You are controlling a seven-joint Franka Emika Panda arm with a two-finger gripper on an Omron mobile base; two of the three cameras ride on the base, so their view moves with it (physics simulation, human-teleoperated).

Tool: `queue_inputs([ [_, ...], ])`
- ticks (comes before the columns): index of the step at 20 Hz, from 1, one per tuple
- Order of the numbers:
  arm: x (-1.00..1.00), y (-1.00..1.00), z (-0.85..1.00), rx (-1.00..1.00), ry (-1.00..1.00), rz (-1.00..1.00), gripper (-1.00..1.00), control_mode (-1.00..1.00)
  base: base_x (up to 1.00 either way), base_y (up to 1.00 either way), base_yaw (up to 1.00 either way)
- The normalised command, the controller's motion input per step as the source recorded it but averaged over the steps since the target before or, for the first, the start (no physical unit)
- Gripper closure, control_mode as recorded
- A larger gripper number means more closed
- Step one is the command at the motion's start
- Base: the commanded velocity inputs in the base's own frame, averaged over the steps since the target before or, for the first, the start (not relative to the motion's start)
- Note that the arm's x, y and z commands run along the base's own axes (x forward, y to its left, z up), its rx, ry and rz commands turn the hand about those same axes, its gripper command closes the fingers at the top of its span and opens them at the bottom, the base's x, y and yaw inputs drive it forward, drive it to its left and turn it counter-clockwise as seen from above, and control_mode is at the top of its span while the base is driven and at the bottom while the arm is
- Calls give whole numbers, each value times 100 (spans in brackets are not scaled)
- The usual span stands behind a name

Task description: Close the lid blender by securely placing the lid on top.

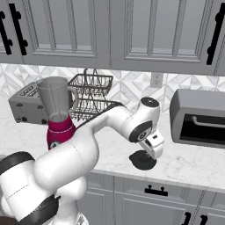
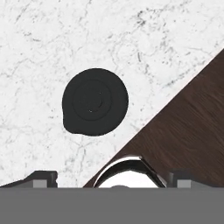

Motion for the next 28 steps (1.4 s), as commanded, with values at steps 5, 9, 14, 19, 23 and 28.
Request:
queue_inputs([
  [5, 27, 0, -36, 0, 0, 0, -100, -100, 0, 0, 0],
  [9, 27, 0, -40, 0, 0, 0, -100, -100, 0, 0, 0],
  [14, 10, 0, -37, 0, 6, 0, -100, -100, 0, 0, 0],
  [19, 18, -3, -17, 0, 10, 0, -100, -100, 0, 0, 0],
  [23, 23, -1, -17, 0, 10, 0, -100, -100, 0, 0, 0],
  [28, 15, -10, -28, 0, 6, 0, -100, -100, 0, 0, 0],
])
